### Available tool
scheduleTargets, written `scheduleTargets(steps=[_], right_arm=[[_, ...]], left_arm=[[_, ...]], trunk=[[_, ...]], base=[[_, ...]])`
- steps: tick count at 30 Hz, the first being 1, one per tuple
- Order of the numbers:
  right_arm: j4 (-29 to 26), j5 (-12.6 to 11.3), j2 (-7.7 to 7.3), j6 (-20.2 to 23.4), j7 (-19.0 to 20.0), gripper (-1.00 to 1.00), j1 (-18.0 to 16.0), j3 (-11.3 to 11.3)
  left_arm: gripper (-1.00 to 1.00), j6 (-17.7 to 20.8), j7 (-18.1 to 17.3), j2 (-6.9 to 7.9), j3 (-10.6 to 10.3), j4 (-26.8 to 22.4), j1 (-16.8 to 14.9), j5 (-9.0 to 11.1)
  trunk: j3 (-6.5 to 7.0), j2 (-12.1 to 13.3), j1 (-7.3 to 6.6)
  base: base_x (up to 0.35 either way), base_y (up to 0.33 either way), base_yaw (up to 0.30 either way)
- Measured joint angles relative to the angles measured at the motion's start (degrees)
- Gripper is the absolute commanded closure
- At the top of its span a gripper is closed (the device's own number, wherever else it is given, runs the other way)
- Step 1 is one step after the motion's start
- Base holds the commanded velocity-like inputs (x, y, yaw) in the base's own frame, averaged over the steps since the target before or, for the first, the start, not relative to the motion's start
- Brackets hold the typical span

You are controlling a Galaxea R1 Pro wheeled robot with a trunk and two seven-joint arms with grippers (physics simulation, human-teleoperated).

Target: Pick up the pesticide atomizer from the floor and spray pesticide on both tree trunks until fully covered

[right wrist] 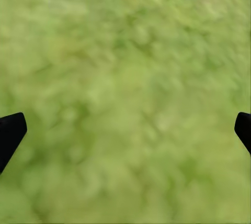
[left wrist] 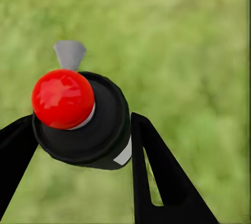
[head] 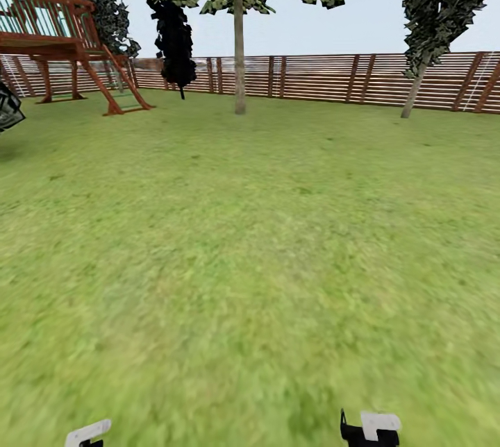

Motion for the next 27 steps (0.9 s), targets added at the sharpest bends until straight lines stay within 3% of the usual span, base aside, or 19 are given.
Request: scheduleTargets(steps=[27], right_arm=[[0.0, 0.0, 0.00, 0.0, 0.0, -1.00, 0.0, 0.0]], left_arm=[[1.00, 0.1, 0.1, 0.00, 0.0, -0.1, 0.0, 0.1]], trunk=[[0.00, 0.0, 0.00]], base=[[0.339, 0.000, 0.000]])
